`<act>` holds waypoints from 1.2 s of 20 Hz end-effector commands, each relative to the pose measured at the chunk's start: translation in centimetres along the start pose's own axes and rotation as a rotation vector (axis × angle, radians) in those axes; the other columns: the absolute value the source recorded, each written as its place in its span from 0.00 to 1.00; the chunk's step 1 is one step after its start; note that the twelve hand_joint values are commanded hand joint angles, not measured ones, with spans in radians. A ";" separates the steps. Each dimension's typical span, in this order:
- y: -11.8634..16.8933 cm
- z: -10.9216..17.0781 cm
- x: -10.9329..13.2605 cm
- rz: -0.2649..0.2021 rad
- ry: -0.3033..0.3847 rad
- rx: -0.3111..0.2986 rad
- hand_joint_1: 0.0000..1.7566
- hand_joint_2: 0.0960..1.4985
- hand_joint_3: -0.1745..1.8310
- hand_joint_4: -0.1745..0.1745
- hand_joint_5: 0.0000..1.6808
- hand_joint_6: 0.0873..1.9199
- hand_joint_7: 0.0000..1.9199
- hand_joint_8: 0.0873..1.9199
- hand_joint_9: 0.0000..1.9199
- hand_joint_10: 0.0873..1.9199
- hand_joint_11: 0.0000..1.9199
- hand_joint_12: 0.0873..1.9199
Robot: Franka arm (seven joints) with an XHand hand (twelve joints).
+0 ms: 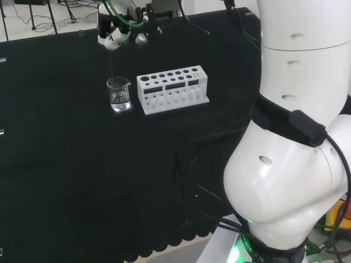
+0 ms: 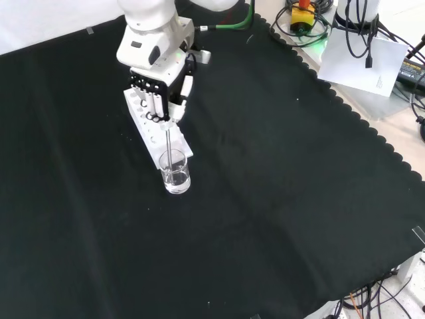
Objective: Stir in the beaker to the left of the white test tube rack with the glass rod.
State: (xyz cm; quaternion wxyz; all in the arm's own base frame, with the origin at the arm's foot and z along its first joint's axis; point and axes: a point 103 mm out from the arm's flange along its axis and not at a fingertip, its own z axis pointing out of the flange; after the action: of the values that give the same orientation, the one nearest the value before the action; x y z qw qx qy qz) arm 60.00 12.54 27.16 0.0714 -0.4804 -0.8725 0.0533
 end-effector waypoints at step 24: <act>-1.7 0.2 1.5 0.007 0.048 0.018 0.76 0.66 0.00 0.00 0.88 0.00 0.72 0.28 0.91 0.19 0.89 0.17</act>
State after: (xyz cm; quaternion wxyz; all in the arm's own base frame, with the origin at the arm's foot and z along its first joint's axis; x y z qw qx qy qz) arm 56.62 12.57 27.68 0.0920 -0.4866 -0.8671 0.0545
